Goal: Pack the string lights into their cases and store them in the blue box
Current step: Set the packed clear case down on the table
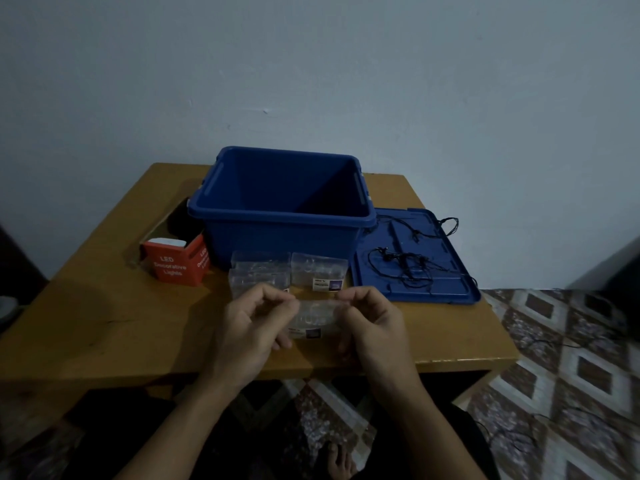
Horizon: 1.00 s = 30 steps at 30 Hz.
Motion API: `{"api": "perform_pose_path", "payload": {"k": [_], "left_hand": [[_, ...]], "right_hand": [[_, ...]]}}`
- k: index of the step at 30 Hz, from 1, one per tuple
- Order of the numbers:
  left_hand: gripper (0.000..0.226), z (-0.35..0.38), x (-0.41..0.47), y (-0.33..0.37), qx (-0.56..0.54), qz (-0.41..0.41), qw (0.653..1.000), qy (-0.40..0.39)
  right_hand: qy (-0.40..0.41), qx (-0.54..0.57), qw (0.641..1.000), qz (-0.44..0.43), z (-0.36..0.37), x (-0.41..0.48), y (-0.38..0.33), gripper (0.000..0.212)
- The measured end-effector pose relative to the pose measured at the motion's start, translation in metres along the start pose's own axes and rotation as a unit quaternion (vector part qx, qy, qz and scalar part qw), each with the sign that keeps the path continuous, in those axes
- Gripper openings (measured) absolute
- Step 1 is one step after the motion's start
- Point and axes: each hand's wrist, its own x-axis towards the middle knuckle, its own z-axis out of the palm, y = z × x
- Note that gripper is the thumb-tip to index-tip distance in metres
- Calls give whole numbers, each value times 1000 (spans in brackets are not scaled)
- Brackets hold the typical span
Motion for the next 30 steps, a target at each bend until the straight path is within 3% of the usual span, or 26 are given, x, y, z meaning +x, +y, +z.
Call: {"api": "perform_pose_path", "payload": {"k": [4,14,20,25,30], "left_hand": [[3,2,0,-1,19,2,1000,6],[6,1,-2,0,16,7,1000,23],[22,5,-14,2,64,35,992,104],[18,10,-14,4,97,60,992,53],[21,7,-14,-1,98,56,992,61]], "right_hand": [[12,41,998,47,-1,2,-2,13],[25,29,998,45,0,2,-3,8],[80,41,996,31,3,-1,1,10],[131,52,990,5,6,2,6,17],[148,55,987,-12,8,4,9,15]]}}
